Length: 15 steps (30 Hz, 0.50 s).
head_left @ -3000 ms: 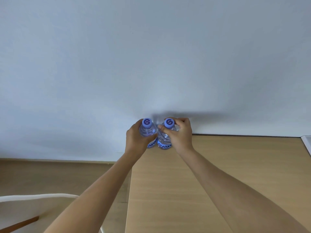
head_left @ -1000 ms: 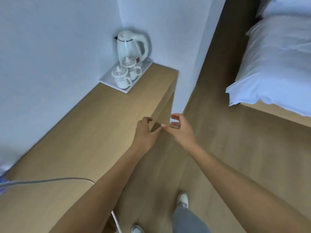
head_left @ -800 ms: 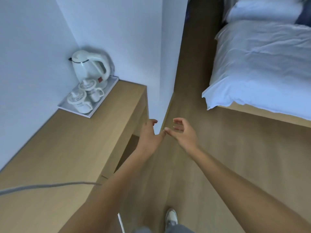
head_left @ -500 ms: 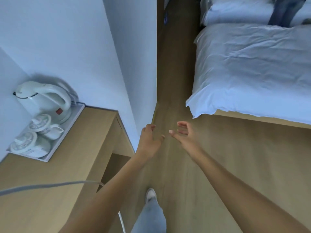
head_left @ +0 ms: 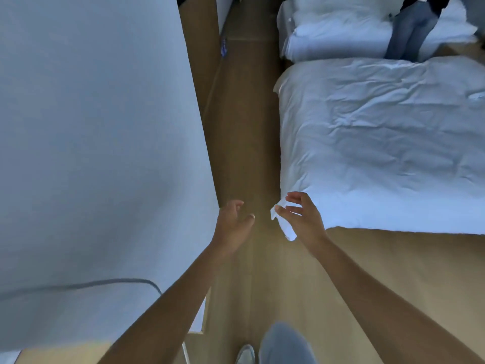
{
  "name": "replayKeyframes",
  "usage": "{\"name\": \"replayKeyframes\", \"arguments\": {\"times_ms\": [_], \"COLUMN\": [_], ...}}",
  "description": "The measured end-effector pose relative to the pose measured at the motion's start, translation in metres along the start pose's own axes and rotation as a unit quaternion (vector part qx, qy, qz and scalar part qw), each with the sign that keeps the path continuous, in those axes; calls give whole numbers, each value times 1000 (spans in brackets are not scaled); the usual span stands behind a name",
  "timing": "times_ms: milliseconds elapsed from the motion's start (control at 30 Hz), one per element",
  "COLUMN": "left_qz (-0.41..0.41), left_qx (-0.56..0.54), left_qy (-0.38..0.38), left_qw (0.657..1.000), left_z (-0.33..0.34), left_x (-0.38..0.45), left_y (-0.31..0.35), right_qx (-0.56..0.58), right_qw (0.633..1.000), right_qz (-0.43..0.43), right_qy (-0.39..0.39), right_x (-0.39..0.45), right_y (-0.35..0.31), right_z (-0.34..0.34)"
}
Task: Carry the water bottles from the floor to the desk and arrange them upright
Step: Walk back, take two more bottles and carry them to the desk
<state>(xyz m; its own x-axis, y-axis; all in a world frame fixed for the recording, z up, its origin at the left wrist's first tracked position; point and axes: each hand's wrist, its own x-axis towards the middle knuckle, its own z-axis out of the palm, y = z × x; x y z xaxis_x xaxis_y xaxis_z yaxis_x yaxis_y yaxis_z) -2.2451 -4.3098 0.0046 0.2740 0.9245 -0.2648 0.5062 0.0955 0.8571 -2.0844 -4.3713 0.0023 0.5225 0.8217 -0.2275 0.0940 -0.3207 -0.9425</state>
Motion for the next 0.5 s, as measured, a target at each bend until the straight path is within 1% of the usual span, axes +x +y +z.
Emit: {"name": "replayKeyframes", "arguments": {"times_ms": [133,267,500], "left_qz": [-2,-16,-31], "left_qx": [10,6,7], "left_qy": [-1,15,34], "left_qw": [1000,1000,999], "left_z": [17,29,33], "left_x": [109,244,443], "left_y": [34,68,145], "right_qx": [3,-8,-16], "right_qw": [1000,1000,999], "right_qz": [6,6,29], "right_qy": [-11,-19,-41], "right_x": [113,254,465], "right_y": [-15,-38,-104], "right_z": [1,4,1]}}
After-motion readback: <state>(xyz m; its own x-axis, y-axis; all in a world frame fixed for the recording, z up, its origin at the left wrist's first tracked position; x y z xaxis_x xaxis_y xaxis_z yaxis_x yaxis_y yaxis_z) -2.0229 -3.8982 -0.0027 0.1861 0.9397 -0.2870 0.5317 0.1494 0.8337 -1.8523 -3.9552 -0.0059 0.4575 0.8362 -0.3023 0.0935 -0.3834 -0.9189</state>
